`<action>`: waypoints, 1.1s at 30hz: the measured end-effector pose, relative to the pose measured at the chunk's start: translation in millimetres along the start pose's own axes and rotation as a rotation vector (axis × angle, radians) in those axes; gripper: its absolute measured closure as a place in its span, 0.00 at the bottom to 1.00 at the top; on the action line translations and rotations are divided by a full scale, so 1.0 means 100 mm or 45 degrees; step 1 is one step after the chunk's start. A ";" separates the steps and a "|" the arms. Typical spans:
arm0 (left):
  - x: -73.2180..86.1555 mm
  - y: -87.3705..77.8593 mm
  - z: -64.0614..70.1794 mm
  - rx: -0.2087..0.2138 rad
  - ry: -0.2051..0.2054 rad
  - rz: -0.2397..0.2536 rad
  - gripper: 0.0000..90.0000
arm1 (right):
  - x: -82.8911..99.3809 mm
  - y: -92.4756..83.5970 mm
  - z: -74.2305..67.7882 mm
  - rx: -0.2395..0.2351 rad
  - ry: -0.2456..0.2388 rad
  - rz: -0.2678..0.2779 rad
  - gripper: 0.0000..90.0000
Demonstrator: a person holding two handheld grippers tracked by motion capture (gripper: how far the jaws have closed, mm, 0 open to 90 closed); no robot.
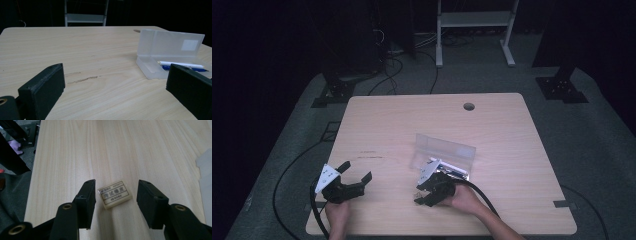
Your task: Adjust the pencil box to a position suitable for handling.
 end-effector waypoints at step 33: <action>0.00 0.00 0.00 0.000 -0.004 0.000 0.01 | 0.01 0.09 -0.04 -0.027 -0.030 -0.028 0.61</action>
Point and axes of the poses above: each handheld gripper's, and its own axes: y roughly forward along the jaws, x roughly out of its underside, z roughly to its right, the point moved 10 cm from there along y, roughly forward along the jaws, and after that the axes turned 1 degree about z, right-handed, at the moved point
